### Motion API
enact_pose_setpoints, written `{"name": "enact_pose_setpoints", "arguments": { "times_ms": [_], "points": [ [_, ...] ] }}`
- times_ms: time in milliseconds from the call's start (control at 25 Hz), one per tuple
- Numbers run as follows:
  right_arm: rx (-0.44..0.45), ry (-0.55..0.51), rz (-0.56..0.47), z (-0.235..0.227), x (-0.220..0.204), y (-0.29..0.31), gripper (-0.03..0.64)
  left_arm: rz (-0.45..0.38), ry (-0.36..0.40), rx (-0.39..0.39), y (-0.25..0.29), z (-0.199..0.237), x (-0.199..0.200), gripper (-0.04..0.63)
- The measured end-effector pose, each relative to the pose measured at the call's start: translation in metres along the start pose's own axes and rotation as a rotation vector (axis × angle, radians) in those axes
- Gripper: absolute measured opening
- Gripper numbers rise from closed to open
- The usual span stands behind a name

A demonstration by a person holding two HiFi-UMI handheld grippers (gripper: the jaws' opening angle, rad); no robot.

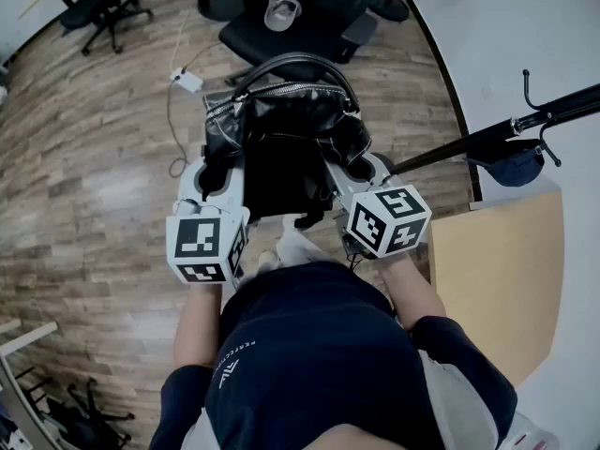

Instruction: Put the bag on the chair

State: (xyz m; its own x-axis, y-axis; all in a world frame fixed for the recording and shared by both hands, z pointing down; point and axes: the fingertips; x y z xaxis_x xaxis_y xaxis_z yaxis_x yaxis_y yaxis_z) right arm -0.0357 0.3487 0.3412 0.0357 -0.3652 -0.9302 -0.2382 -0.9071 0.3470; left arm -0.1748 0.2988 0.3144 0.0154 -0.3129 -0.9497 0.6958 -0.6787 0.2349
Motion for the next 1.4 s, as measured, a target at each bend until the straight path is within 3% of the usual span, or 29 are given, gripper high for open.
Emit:
{"name": "enact_pose_setpoints", "arguments": {
  "times_ms": [480, 760, 1400],
  "points": [
    [0.032, 0.047, 0.05, -0.005, -0.022, 0.012, 0.094, 0.049, -0.013, 0.01, 0.009, 0.008, -0.023, 0.081],
    [0.087, 0.068, 0.07, -0.064, 0.005, 0.069, 0.094, 0.077, -0.022, 0.051, 0.088, 0.022, 0.0, 0.081],
    [0.113, 0.101, 0.097, -0.106, 0.005, 0.111, 0.094, 0.146, -0.032, 0.082, 0.141, 0.034, -0.004, 0.08]
  ]
}}
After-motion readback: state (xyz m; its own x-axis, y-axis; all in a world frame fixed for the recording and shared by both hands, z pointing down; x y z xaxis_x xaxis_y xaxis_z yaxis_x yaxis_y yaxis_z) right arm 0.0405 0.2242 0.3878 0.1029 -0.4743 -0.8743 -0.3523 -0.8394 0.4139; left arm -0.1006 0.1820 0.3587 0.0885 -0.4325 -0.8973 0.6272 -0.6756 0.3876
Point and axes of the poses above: the fingertips, and each gripper's own axes: y forward along the fingers, z to its left, x out of its top, and after that the axes turned 9 degrees about -y, right-handed
